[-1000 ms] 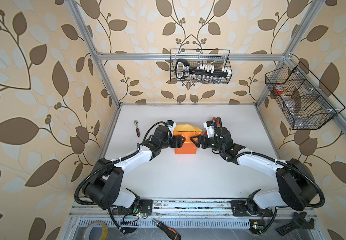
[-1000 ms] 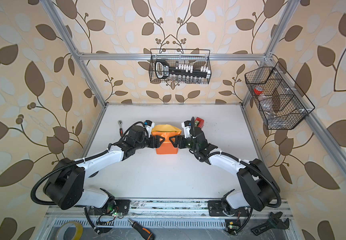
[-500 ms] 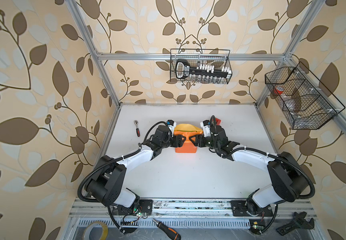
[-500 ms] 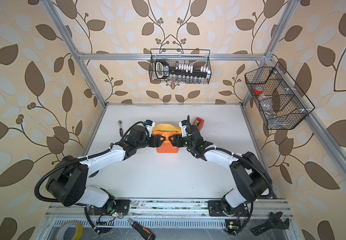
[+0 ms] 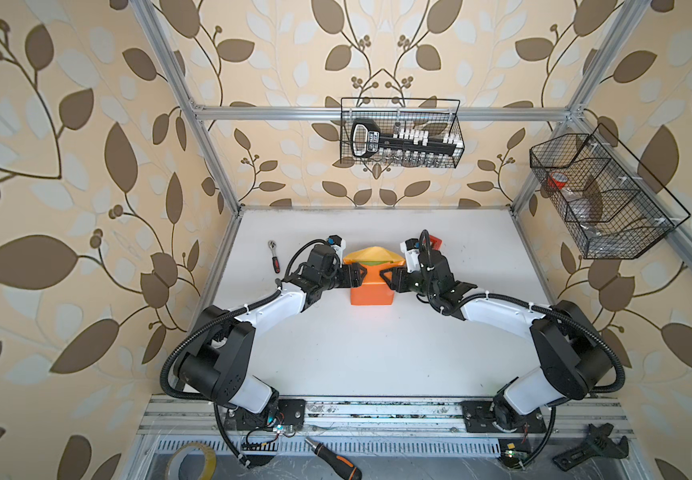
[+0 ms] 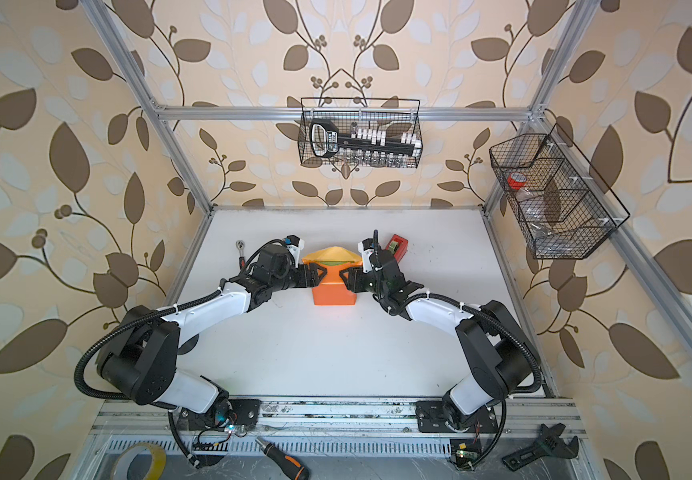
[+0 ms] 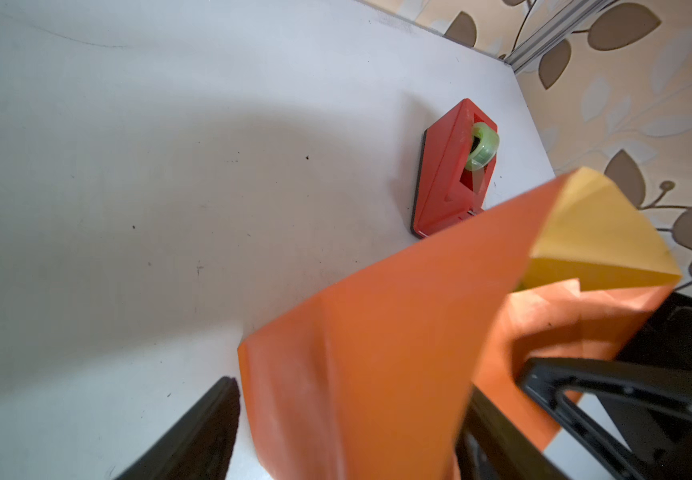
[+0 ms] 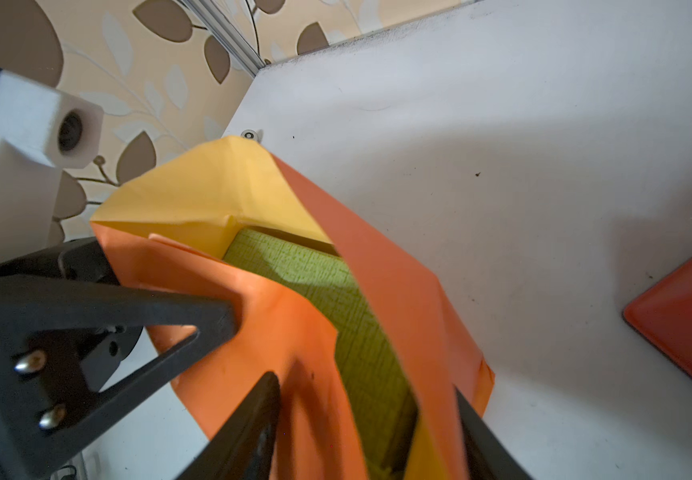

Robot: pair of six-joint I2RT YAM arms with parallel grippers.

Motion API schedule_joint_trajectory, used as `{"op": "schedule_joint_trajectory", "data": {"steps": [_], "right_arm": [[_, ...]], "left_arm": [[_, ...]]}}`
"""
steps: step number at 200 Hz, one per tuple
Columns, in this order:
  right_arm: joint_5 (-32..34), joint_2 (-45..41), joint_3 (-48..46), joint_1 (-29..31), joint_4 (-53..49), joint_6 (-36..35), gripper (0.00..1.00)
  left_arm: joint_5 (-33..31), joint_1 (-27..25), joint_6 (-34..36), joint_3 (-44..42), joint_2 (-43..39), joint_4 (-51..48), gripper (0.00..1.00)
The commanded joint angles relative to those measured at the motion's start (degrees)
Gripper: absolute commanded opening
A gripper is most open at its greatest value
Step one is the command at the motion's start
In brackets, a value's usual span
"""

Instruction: Wrap the gift box in paper

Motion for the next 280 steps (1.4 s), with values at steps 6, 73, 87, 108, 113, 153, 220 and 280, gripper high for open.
{"op": "schedule_joint_trajectory", "data": {"steps": [6, 73, 87, 108, 113, 153, 220, 280], "right_arm": [[2.7, 1.3, 1.9, -0.5, -7.6, -3.0, 0.6], [8.7, 0.9, 4.3, -0.7, -13.4, -6.4, 0.55], [9.3, 0.9, 3.6, -0.5, -13.2, -6.5, 0.51], [10.3, 0.9, 2.8, -0.3, -13.2, -6.8, 0.45], [10.3, 0.9, 2.7, -0.3, -13.1, -6.9, 0.44], [10.3, 0.8, 3.1, -0.2, -13.1, -7.5, 0.39], [13.4, 1.1, 6.6, 0.0, -16.9, -10.1, 0.34], [18.1, 2.9, 7.6, 2.4, -19.6, -10.9, 0.27]], "left_arm": [[-2.7, 0.7, 1.5, 0.6, 0.8, -2.9, 0.72], [-3.2, 0.7, 2.7, 0.5, 0.4, -4.0, 0.7], [-3.6, 0.7, 2.4, 1.3, -0.1, -4.6, 0.73], [-6.6, 0.7, 2.0, 2.2, -1.7, -5.4, 0.73], [-7.5, 0.6, 2.0, 2.2, -2.1, -5.4, 0.72], [-11.7, 0.7, 3.3, 2.6, -1.7, -5.7, 0.57], [-13.5, 0.1, 5.5, 2.6, -0.7, -5.8, 0.3], [-17.2, -2.5, 7.7, 2.9, 0.4, -6.4, 0.21]]}}
